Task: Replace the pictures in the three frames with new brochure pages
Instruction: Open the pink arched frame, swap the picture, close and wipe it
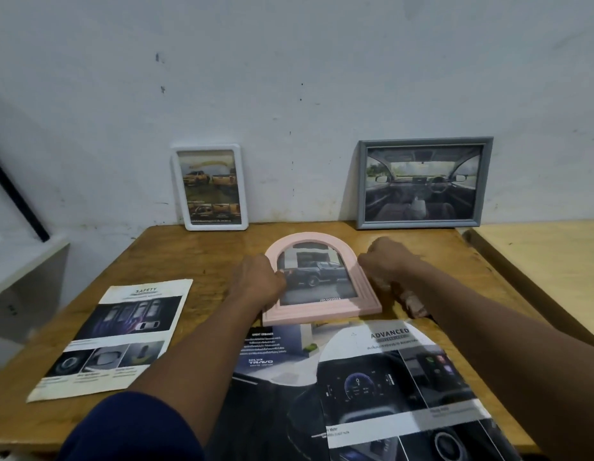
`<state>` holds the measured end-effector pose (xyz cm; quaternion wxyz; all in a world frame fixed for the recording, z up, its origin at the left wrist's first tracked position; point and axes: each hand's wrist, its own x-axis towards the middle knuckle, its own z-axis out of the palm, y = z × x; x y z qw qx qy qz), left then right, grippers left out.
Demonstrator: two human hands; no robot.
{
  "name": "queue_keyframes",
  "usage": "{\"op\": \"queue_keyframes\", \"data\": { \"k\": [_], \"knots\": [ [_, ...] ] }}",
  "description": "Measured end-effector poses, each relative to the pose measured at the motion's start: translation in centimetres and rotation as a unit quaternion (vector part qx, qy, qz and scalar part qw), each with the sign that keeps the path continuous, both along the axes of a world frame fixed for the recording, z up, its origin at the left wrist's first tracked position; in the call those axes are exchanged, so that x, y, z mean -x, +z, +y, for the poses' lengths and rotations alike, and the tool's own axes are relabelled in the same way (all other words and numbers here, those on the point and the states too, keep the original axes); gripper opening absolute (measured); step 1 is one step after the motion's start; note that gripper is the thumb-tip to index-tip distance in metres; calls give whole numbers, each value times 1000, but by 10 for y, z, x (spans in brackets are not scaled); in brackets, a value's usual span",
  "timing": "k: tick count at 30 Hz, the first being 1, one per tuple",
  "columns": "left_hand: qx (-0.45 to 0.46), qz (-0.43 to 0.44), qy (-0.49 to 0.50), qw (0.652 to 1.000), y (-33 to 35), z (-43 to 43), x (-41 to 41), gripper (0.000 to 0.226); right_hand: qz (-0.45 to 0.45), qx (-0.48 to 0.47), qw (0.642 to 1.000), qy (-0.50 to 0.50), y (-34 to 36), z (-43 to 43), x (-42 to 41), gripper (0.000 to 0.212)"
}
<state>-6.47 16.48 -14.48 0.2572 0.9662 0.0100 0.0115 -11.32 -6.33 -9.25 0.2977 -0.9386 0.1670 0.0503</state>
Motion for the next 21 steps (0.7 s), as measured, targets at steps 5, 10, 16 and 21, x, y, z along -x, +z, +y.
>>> {"op": "queue_keyframes", "data": {
  "k": [5, 10, 16, 21],
  "knots": [
    [53, 16, 17, 998, 1, -5, -2, 35, 8, -61, 997, -42, -14, 26, -14, 29],
    [56, 19, 35, 998, 2, -6, -4, 33, 19, -133, 985, -105, -11, 22, -18, 27],
    [220, 65, 48, 972, 10, 0, -12, 18, -29, -178, 978, -103, -1, 9, -24, 35],
    [398, 66, 56, 913, 31, 3, -24, 27, -178, -187, 966, -31, 23, 0, -30, 28]
  ]
}}
